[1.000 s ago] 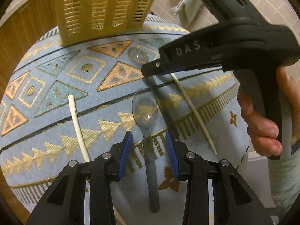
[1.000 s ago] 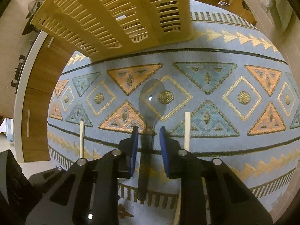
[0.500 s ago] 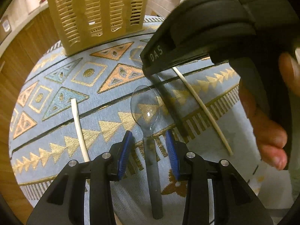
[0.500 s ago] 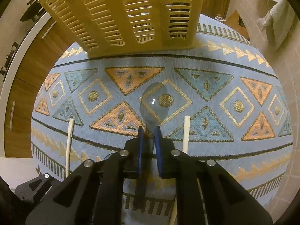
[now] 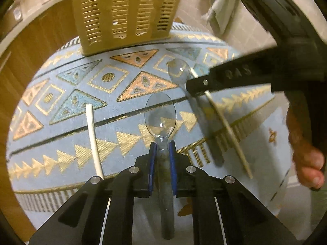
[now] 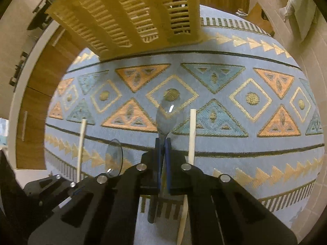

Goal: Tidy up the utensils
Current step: 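Grasp a clear spoon by its handle with left tool while right tool grasps another, then lift both clear spoons and carry them over the yellow caddy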

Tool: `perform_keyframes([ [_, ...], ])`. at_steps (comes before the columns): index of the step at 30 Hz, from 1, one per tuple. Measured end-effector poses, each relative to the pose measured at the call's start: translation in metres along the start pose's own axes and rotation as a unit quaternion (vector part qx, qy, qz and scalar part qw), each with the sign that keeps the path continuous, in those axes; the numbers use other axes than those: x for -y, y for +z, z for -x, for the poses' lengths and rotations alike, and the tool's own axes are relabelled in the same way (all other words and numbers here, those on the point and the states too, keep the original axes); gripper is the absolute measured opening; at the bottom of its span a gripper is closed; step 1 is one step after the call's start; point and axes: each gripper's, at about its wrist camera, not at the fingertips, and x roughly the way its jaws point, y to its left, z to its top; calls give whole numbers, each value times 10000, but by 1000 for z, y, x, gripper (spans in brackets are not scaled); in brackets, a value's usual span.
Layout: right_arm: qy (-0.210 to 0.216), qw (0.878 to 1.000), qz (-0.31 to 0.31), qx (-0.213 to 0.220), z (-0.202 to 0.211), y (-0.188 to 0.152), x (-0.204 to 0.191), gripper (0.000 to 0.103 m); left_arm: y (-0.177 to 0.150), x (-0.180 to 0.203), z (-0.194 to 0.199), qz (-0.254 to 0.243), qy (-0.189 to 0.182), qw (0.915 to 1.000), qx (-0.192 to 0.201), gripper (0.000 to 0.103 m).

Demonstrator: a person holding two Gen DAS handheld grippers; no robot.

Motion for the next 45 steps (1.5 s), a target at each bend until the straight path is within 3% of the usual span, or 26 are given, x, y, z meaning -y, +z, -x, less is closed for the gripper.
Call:
perform_keyframes([
  [7, 235, 9997, 6, 42, 5, -8, 6, 2, 7, -22, 17, 233, -160, 9991, 323, 10],
  [12, 355, 9987, -351, 141, 13, -1, 20, 4, 10, -43, 25, 382, -300, 9982, 343, 10],
  [14, 384, 9987, -341, 65, 13, 2, 20, 11, 8, -47, 26, 438, -340, 9979, 345, 10],
  [16, 348, 9990, -289, -18, 11, 3, 18, 26, 10, -49, 26, 464, -378, 9975, 382, 10],
  [22, 58, 9992, -132, -368, -10, 0, 4, 28, 11, -50, 34, 492, -504, 9959, 566, 10],
  [26, -429, 9982, 41, -409, -14, 0, -10, 27, 14, -53, 38, 531, -565, 9948, 662, 10],
  [31, -1151, 9926, 120, -369, -20, 0, -25, 11, 17, -60, 43, 715, -617, 9919, 844, 10],
  [37, -957, 9950, 140, -245, -17, -4, -20, 10, 19, -71, 55, 936, -699, 9870, 1100, 10],
  [42, -413, 9988, 225, 118, 3, -14, -24, 10, 27, -78, 70, 985, -764, 9826, 1374, 10],
  [45, 17, 9986, 268, 461, 26, -17, -23, 10, 34, -80, 78, 932, -1016, 9777, 1584, 10],
])
